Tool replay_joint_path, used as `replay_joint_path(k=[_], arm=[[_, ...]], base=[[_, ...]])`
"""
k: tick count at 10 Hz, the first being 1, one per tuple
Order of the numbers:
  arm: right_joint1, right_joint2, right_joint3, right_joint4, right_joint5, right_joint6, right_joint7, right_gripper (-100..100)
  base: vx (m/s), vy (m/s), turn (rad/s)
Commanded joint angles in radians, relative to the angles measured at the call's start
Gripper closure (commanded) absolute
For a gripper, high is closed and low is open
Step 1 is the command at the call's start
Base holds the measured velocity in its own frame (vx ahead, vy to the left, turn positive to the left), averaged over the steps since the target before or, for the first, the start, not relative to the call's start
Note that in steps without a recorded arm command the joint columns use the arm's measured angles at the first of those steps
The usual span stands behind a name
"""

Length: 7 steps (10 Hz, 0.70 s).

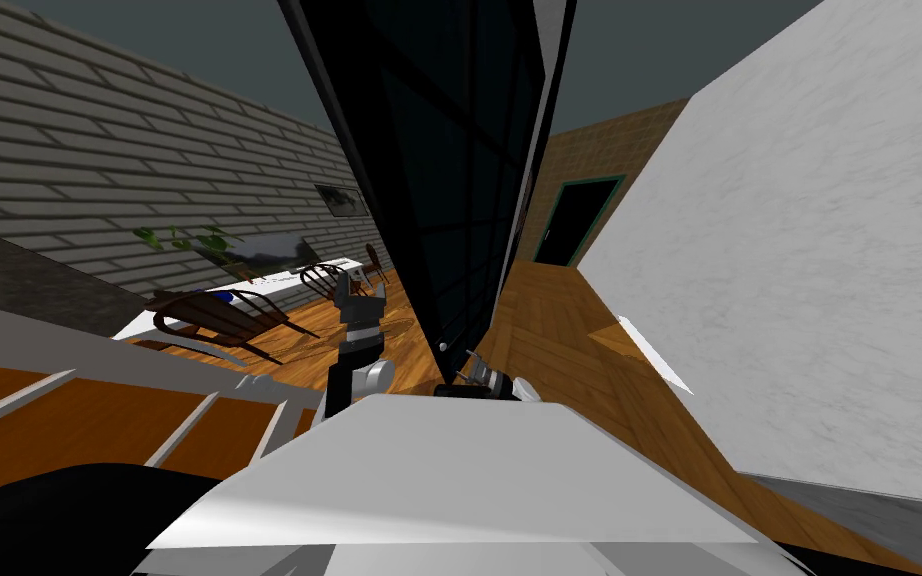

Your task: Push the door open

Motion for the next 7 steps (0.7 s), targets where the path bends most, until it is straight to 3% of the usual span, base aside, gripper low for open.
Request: replay_joint_path(k=[1,2,7], arm=[[0.0,0.0,0.0,0.0,0.0,0.0,0.0,-100],[0.0,0.0,0.0,0.0,0.0,0.0,0.0,100],[0.0,0.0,0.0,0.0,0.0,0.0,0.0,100]], base=[[0.042,0.064,0.001],[-0.006,-0.006,-0.005],[-0.009,-0.015,0.001]])
